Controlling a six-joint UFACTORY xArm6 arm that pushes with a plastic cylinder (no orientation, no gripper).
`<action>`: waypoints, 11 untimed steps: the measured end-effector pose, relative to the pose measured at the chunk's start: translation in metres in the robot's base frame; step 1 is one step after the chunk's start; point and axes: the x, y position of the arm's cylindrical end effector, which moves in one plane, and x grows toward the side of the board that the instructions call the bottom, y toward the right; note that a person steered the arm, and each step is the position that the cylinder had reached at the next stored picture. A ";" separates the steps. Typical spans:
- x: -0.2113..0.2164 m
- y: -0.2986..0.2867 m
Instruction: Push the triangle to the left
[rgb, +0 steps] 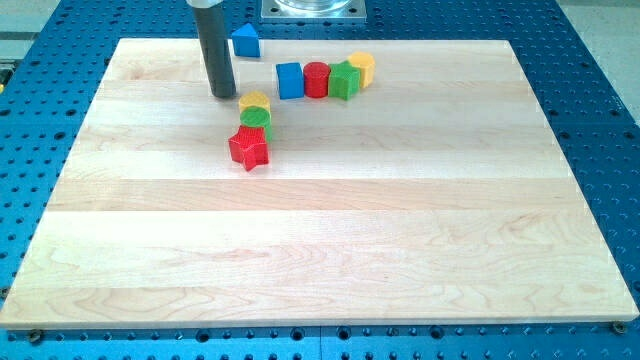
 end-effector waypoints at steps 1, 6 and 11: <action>-0.032 0.023; -0.112 0.088; 0.026 0.055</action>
